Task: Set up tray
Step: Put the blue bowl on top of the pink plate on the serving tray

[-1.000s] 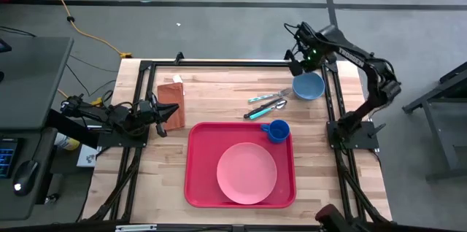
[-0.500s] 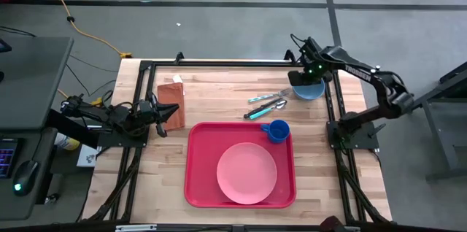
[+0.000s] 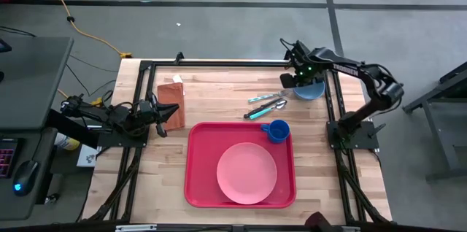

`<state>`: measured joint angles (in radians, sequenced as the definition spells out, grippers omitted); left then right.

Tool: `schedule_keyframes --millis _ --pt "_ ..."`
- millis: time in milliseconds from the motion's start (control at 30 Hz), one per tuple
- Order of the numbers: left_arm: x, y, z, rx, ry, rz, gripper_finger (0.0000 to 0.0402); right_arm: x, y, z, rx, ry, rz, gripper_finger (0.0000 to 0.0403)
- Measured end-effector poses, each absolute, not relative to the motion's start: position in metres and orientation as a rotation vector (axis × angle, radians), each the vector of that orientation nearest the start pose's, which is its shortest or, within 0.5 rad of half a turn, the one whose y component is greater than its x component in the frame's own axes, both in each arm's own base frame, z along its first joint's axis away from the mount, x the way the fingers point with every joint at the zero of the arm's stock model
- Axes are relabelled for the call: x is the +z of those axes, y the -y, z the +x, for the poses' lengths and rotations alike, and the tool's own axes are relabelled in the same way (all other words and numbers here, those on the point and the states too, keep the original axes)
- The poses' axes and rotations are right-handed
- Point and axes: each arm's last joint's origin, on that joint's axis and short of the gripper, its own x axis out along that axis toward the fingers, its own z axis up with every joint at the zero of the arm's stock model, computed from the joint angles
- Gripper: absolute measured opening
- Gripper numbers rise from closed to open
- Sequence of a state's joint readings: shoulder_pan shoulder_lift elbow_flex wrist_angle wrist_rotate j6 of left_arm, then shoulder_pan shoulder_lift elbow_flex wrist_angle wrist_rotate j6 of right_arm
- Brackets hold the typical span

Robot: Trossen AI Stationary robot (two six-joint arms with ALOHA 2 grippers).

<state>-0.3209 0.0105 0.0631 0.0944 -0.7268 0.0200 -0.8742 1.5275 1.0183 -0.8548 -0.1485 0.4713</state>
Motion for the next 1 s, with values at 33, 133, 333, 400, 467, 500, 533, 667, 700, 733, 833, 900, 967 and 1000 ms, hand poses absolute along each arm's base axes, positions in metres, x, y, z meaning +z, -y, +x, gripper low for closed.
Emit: schedule_keyframes --millis 33,133,333,400,467,500,533,667,700,733,833,900,967,1000 --pt "0.192 0.009 0.088 0.406 0.124 -0.054 0.0060 0.203 0.207 0.179 -0.906 -1.082 1.075 0.0207" --pt "0.192 0.009 0.088 0.406 0.124 -0.054 0.0060 0.195 0.210 0.182 -0.906 -1.097 1.084 0.0208" --pt "0.192 0.009 0.088 0.406 0.124 -0.054 0.0060 0.189 0.214 0.184 -0.918 -1.098 1.086 0.0188" --pt "0.192 0.009 0.088 0.406 0.125 -0.055 0.0060 0.189 0.214 0.184 -0.937 -1.096 1.085 0.0173" --pt "0.192 0.009 0.088 0.406 0.125 -0.057 0.0060 0.189 0.215 0.184 -0.949 -1.099 1.077 0.0154" --pt "0.192 0.009 0.088 0.406 0.125 -0.057 0.0060 0.189 0.215 0.184 -0.948 -1.100 1.075 0.0143" --pt "0.192 0.009 0.088 0.407 0.125 -0.057 0.0060 0.189 0.215 0.184 -0.947 -1.101 1.070 0.0132" --pt "0.192 0.009 0.088 0.406 0.125 -0.057 0.0060 0.189 0.214 0.183 -0.942 -1.113 1.059 0.0088" --pt "0.192 0.009 0.088 0.406 0.125 -0.057 0.0060 0.189 0.214 0.183 -0.940 -1.115 1.056 0.0078" --pt "0.192 0.009 0.088 0.406 0.125 -0.057 0.0060 0.189 0.214 0.183 -0.940 -1.115 1.055 0.0068" --pt "0.192 0.009 0.088 0.406 0.125 -0.057 0.0060 0.189 0.214 0.183 -0.939 -1.116 1.052 0.0039" --pt "0.192 0.009 0.088 0.406 0.125 -0.057 0.0060 0.189 0.214 0.183 -0.934 -1.122 1.047 0.0021" --pt "0.192 0.009 0.088 0.406 0.125 -0.057 0.0060 0.189 0.214 0.183 -0.934 -1.130 1.038 0.0007" --pt "0.192 0.009 0.088 0.406 0.125 -0.057 0.0060 0.189 0.214 0.183 -0.934 -1.129 1.036 0.0005"
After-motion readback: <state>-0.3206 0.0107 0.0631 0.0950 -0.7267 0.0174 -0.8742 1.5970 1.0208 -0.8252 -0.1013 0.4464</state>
